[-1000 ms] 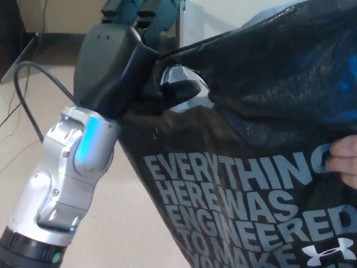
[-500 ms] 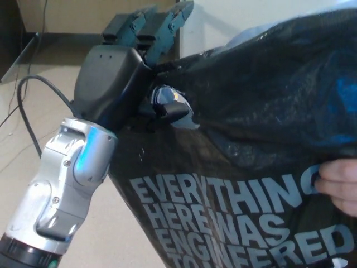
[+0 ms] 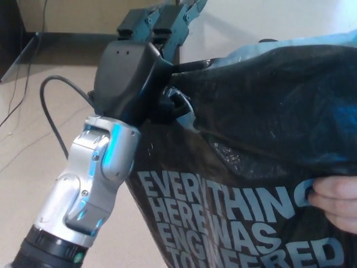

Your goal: A person is holding a plastic bag and the robot extends its left hand to grab the bag by hooking its thumb into the holes at the top and brings its hand down by its side. Then it extends its arm again to hand the plastic bag back to the person.

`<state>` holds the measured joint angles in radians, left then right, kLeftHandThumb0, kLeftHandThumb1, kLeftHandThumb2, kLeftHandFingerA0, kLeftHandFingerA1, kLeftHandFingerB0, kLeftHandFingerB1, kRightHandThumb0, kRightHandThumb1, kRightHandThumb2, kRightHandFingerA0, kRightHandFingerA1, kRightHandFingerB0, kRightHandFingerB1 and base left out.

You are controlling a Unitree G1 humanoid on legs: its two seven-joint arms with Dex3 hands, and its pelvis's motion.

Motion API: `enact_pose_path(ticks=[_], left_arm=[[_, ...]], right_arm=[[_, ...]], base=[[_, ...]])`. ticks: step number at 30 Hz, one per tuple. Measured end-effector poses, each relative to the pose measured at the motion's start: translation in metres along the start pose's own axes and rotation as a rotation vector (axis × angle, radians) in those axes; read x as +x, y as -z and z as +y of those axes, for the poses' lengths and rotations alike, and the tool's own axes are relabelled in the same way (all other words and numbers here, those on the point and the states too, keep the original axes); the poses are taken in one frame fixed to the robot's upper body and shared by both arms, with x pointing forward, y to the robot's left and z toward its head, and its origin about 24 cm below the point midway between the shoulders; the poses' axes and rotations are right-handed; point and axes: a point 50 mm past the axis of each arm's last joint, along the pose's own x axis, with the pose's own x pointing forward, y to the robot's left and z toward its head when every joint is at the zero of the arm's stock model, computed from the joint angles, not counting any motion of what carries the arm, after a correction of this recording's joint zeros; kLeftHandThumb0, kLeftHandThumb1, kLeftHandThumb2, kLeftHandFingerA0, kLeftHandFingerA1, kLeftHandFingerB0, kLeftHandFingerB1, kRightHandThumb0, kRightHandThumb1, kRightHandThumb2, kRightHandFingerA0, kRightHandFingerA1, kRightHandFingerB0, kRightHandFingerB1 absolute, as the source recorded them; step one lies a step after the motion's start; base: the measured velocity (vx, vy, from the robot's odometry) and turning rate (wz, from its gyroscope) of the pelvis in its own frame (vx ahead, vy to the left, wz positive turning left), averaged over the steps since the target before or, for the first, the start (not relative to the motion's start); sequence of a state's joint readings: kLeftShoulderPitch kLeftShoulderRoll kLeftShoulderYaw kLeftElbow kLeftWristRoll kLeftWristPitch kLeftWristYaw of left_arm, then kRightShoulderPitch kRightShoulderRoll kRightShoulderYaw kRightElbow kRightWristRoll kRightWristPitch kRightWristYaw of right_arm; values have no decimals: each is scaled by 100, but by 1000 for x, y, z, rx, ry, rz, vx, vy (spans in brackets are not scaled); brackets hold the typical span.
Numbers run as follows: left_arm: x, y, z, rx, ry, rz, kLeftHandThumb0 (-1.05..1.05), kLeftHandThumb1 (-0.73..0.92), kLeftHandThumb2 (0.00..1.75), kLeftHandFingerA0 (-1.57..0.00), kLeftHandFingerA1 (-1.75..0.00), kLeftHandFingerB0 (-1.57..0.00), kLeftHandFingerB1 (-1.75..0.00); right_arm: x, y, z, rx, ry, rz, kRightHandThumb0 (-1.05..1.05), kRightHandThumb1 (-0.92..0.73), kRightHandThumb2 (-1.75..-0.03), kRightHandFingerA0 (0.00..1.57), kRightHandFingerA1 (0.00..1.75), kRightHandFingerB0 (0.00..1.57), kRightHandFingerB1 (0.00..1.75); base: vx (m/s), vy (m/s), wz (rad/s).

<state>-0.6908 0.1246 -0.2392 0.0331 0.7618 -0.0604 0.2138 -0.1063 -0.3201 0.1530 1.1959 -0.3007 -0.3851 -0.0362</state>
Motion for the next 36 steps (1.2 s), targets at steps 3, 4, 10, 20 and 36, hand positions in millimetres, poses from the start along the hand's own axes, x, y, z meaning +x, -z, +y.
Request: enact_pose_path(ticks=[3, 4, 10, 20, 36], left_arm=[[1, -2, 0, -6, -15, -2, -65, 43, 73, -25, -44, -17, -37], [1, -2, 0, -8, -19, -2, -64, 43, 73, -26, -44, -16, -37], [2, -5, -1, -20, -38, -3, -59, 43, 72, -28, -44, -17, -37], [9, -20, -18, -71, -35, -22, -51, 51, 56, -44, -36, -23, -30], [-3, -25, -37, -169, -15, -35, -12, 78, 75, -82, -175, -61, -151]], right_arm=[[0, 0, 0, -5, -2, 0, -29, -67, -61, 69, 49, 58, 41], [0, 0, 0, -6, -3, 0, -28, -67, -60, 68, 48, 59, 41], [0, 0, 1, -9, -4, -1, -29, -67, -60, 71, 50, 58, 41], [0, 0, 1, -12, -7, -2, -30, -68, -60, 68, 47, 58, 41], [0, 0, 4, -36, -30, 2, -30, -67, -59, 66, 45, 57, 39]], base=[[0, 0, 0], [0, 0, 0], [0, 0, 0], [0, 0, 0], [0, 0, 0]])
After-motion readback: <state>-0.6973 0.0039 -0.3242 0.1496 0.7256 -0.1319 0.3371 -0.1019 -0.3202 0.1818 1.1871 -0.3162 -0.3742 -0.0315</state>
